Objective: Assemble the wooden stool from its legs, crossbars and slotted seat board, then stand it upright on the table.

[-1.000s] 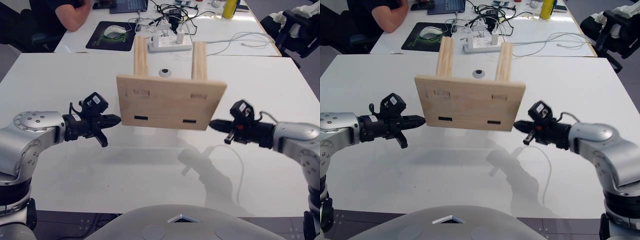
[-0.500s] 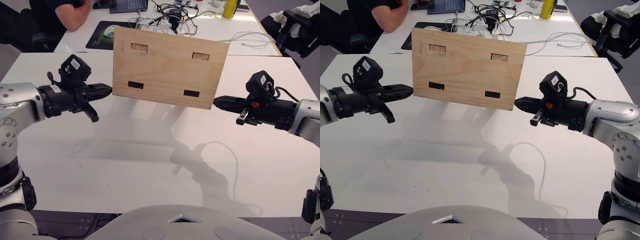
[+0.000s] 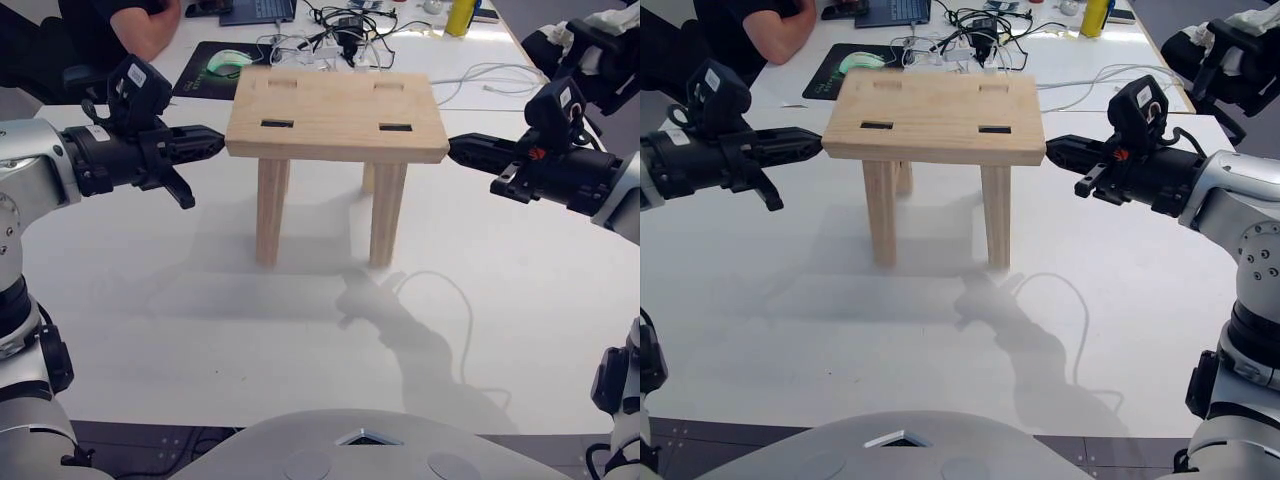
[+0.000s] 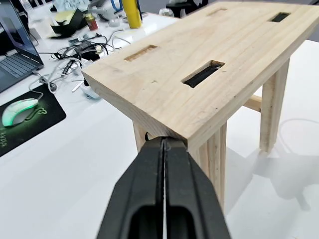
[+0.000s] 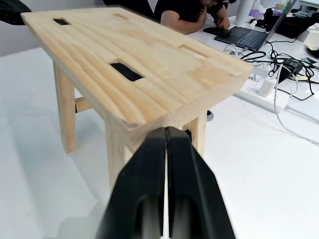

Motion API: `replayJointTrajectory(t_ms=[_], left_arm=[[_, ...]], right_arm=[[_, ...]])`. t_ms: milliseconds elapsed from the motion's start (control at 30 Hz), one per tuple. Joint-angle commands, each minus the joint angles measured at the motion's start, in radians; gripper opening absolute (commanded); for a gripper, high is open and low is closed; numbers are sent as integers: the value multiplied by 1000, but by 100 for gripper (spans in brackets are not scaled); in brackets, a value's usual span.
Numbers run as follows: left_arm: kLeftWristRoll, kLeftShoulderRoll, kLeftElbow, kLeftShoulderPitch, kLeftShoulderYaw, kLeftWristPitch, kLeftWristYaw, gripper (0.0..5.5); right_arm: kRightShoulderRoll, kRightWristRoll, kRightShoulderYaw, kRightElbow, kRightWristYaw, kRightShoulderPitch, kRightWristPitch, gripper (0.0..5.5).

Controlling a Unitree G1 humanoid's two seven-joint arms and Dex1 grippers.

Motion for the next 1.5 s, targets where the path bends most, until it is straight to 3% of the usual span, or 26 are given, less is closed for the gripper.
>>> replayJointTrajectory(t_ms=[33, 267, 400, 467, 567, 700, 833, 967, 1233, 1500], left_arm=[[24, 26, 14, -2, -97, -121, -73, 3], [119, 128, 27, 205, -133, -271, -133, 3], [191, 105, 195, 252, -91, -408, -112, 17], [328, 98, 391, 296, -130, -567, -38, 41], [458, -33, 711, 304, -143, -818, 131, 73], [424, -317, 981, 235, -26, -1063, 398, 73], [400, -493, 1055, 154, 23, -1213, 560, 73], [437, -561, 1223, 19, 74, -1367, 751, 73], [477, -564, 1471, -172, 72, -1552, 712, 73], [515, -585, 1521, -228, 37, -1653, 637, 73]], right_arm=[[-7, -4, 81, -17, 53, -4, -83, 0], [-71, -125, 129, -6, 70, 182, -209, 0], [-49, -229, 116, 127, 22, 202, -323, 0], [-22, -345, 156, 246, -44, 220, -430, 0], [147, -440, 131, 464, -231, 215, -590, 0], [360, -480, 69, 764, -460, 126, -808, 0], [421, -536, 80, 1002, -582, -22, -911, 0], [447, -525, 41, 1203, -571, -147, -1092, 0], [469, -593, 37, 1452, -656, -318, -1312, 0], [474, -653, 55, 1540, -698, -372, -1399, 0]])
